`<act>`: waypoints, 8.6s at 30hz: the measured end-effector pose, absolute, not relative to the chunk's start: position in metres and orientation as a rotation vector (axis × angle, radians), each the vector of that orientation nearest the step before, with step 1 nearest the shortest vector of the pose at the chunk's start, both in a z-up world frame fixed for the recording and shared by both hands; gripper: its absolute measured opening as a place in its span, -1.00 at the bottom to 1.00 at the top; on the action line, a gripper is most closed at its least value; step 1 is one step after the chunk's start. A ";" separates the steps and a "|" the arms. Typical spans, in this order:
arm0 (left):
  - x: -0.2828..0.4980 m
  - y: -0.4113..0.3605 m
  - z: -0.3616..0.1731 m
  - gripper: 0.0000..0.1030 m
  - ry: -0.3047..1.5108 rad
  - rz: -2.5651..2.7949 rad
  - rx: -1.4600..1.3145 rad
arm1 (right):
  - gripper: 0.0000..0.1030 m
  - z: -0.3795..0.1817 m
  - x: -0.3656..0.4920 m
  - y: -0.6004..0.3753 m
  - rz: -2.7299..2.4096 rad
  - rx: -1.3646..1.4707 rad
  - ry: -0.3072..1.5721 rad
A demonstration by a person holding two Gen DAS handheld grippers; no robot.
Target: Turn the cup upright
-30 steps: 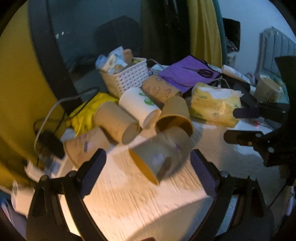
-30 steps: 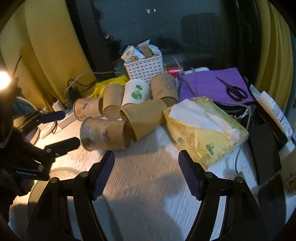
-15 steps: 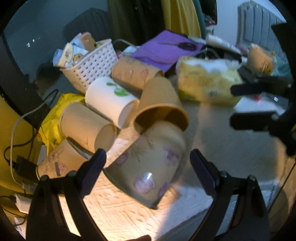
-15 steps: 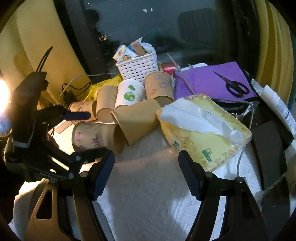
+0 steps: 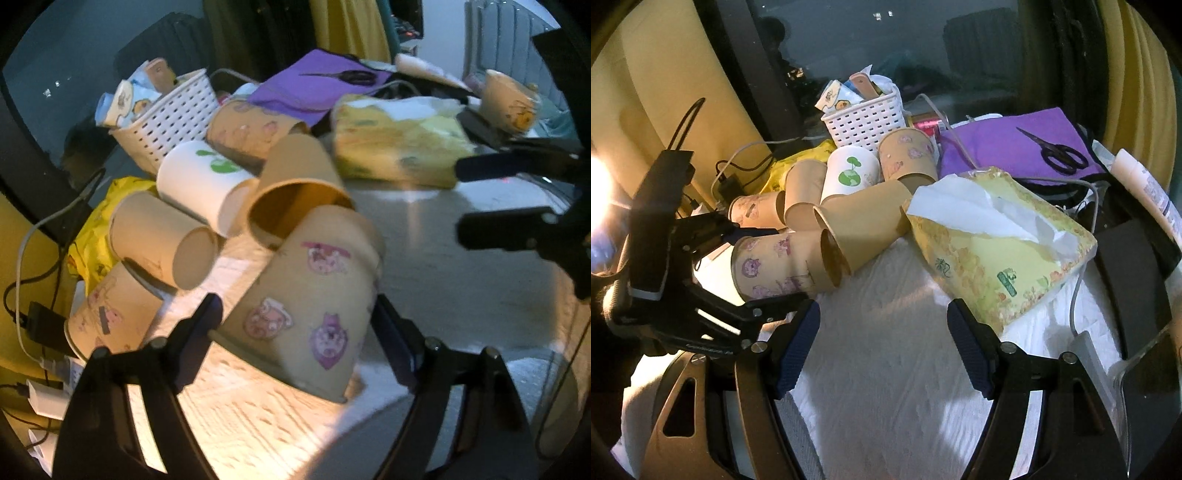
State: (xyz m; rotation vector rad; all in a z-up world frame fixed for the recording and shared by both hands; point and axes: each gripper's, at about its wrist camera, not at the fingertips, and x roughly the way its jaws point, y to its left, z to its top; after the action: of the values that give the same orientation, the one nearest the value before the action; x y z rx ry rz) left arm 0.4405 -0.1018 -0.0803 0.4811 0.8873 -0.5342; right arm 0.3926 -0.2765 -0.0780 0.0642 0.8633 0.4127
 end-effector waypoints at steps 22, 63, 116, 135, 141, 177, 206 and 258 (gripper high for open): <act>0.265 -0.098 -0.041 0.60 0.863 -0.551 0.324 | 0.45 -0.053 0.284 -0.295 0.418 0.075 0.817; 0.161 -0.062 -0.080 0.80 0.940 -0.438 0.125 | 0.45 -0.098 0.188 -0.243 0.581 -0.139 0.958; 0.131 0.083 -0.102 0.80 0.844 -0.209 -0.360 | 0.45 -0.111 0.229 -0.062 0.852 -0.893 1.102; 0.130 0.082 -0.094 0.80 0.835 -0.166 -0.341 | 0.34 -0.073 0.236 -0.071 0.911 -0.594 0.963; 0.134 0.079 -0.089 0.80 0.825 -0.145 -0.343 | 0.34 -0.067 0.244 -0.093 0.928 -0.357 0.868; 0.115 0.021 -0.066 0.80 0.781 -0.168 -0.297 | 0.42 -0.076 0.201 -0.163 0.768 -0.282 0.783; 0.044 -0.019 -0.029 0.80 0.637 -0.152 -0.186 | 0.42 -0.035 0.116 -0.200 0.756 -0.262 0.677; -0.070 -0.036 0.088 0.80 0.104 -0.038 -0.094 | 0.42 0.092 -0.001 -0.277 0.590 -0.143 0.270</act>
State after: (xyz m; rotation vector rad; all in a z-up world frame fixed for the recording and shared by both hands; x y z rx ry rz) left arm -0.0701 -0.0360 0.0876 -0.0944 0.1043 -0.0376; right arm -0.0012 -0.2769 0.0923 -0.1432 0.2705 0.5896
